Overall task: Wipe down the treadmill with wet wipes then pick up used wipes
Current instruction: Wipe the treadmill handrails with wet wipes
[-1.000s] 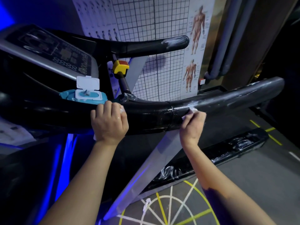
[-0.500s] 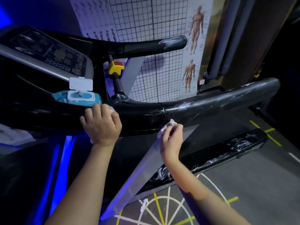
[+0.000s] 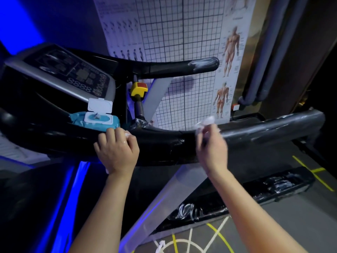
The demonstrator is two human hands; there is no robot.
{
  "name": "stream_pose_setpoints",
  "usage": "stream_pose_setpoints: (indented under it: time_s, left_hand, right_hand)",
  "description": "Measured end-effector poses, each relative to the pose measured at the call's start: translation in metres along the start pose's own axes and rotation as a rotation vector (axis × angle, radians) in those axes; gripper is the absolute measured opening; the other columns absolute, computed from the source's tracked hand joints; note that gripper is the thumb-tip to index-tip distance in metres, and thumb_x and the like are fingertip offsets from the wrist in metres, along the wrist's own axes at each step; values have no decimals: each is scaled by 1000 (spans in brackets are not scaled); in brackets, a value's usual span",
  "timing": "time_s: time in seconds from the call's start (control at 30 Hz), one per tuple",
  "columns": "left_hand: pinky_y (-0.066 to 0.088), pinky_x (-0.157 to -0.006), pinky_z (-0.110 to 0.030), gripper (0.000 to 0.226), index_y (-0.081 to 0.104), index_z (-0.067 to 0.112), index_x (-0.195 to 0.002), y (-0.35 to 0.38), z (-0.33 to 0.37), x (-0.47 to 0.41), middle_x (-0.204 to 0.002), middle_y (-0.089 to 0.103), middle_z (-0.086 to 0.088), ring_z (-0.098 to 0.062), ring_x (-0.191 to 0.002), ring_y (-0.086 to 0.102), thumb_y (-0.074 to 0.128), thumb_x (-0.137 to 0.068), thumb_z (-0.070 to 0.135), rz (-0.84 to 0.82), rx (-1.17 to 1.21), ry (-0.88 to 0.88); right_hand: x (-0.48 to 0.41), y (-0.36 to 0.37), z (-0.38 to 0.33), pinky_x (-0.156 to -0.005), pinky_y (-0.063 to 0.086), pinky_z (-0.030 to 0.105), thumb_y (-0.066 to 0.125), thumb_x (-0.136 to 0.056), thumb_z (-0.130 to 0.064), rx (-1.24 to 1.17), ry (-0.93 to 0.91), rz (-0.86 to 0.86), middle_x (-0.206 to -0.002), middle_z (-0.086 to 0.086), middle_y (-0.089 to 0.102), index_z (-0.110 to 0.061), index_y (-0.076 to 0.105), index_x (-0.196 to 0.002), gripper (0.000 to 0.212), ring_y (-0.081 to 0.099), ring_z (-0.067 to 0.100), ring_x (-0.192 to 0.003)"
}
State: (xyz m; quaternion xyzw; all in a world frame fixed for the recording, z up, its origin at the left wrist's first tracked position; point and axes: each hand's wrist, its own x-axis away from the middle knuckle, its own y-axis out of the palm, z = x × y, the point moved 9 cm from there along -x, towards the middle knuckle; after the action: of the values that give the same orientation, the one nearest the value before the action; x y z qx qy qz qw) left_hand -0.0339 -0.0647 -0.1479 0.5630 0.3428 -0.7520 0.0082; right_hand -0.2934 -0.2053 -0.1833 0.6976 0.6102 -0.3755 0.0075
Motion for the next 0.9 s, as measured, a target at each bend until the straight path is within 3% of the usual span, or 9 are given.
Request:
stream_pose_setpoints:
  time_s: [0.07,0.1,0.17,0.4,0.53,0.63,0.73,0.8,0.9]
  left_hand:
    - [31,-66,-46,18,53,7,-83,1,1,0,-85,55,-19,-37,-80,46,53,-87,24,19,-14,4]
    - [32,-66,-46,17,53,7,-83,2,0,0,-85,55,-19,-37,-79,47,53,-88,24,27,-20,-1]
    - [32,-65,-46,17,53,7,-82,2,0,1,-84,55,-19,-37,-78,46,52,-88,23,46,-32,-18]
    - [32,-67,-47,18,54,5,-81,-2,2,4,-85,56,-21,-38,-81,46,50,-89,21,42,-11,-50]
    - [42,-60,-45,16,59,10,-80,-9,37,11,-81,59,-15,-38,-77,55,51,-90,21,12,138,89]
    - [44,-51,-40,18,58,13,-77,-11,77,14,-76,60,-9,-33,-71,59,55,-93,22,-39,171,157]
    - [42,-43,-35,20,61,14,-78,-7,94,14,-78,60,-7,-33,-58,60,56,-95,24,-70,162,130]
    - [40,-39,-31,22,65,14,-80,-6,95,12,-82,60,-6,-33,-51,56,55,-96,25,-80,144,115]
    - [39,-40,-28,18,73,16,-84,-3,89,14,-90,65,-1,-29,-52,59,60,-95,23,-91,176,118]
  right_hand:
    - [18,43,-9,-98,48,40,45,-105,-26,81,-152,-203,-121,10,68,-11,59,-122,27,61,29,-115]
    - [28,56,-13,-112,39,41,42,-105,-25,93,-225,-223,-134,10,63,-6,57,-131,36,55,27,-128]
    - [32,61,-16,-120,29,35,44,-105,-23,48,-270,-159,-140,8,60,-4,57,-135,38,49,22,-136]
    - [16,41,8,-118,32,30,51,-104,-13,53,-435,-197,-138,10,61,-5,55,-138,36,53,26,-131]
    - [-5,7,53,-117,27,22,42,-106,-22,121,-408,-188,-137,9,60,-9,53,-142,40,52,27,-128]
    - [-11,-9,64,-115,35,27,45,-105,-13,149,-437,-166,-138,11,60,-4,54,-140,37,54,29,-128]
    - [-9,-5,62,-103,48,40,51,-102,-13,136,-316,-163,-134,9,61,-10,54,-130,28,56,31,-125]
    - [-7,-4,56,-93,51,37,54,-101,-23,88,-175,-127,-127,4,64,-19,49,-124,24,58,26,-120]
    - [-4,1,42,-101,48,32,55,-102,-27,88,-171,-102,-129,-4,65,-16,50,-139,39,55,16,-124]
